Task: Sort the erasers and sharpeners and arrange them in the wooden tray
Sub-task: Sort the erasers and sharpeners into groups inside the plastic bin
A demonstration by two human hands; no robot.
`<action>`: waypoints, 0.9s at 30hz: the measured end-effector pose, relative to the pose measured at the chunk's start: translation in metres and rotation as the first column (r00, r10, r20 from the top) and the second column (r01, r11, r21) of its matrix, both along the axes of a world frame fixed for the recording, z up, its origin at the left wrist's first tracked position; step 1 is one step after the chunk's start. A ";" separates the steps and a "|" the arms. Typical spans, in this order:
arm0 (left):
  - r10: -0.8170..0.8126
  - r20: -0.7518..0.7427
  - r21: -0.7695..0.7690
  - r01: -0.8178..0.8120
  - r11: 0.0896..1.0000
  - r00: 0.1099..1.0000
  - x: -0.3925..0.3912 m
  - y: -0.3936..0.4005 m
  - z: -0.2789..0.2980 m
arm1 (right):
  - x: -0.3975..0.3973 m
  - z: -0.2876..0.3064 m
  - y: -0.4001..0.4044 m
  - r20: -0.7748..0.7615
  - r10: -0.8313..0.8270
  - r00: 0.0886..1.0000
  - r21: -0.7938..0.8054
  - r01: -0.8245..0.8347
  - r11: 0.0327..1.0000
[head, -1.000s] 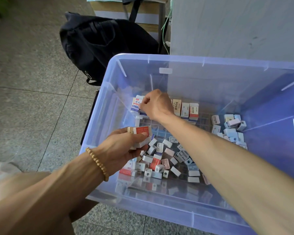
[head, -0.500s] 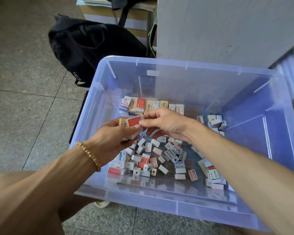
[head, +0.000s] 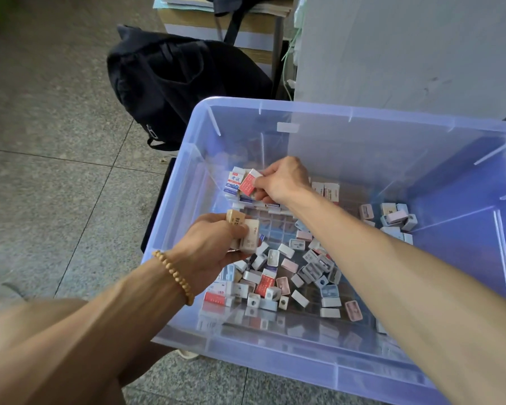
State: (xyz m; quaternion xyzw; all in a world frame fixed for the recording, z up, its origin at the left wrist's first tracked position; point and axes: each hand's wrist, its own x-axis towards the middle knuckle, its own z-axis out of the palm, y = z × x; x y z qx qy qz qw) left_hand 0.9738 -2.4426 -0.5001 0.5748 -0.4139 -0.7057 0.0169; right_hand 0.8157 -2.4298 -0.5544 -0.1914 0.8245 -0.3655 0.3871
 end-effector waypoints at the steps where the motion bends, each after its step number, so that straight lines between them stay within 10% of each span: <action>1: 0.013 -0.001 0.005 -0.013 1.000 1.000 -0.001 0.000 -0.001 | 0.002 -0.003 0.000 0.002 -0.033 0.999 -0.016 0.033 0.999; 9: 0.054 -0.027 0.024 -0.053 0.998 0.998 -0.003 0.001 0.001 | 0.014 -0.006 0.006 -0.139 -0.008 0.990 -0.149 -0.013 0.989; 19: 0.012 -0.044 -0.037 -0.013 0.999 0.999 -0.010 -0.001 0.003 | 0.003 0.031 0.070 0.115 0.417 0.901 -0.230 -0.384 0.894; 27: 0.014 -0.042 -0.068 -0.017 0.998 0.999 -0.016 0.004 0.006 | 0.015 0.033 0.078 -0.256 0.485 0.836 -0.114 -0.525 0.844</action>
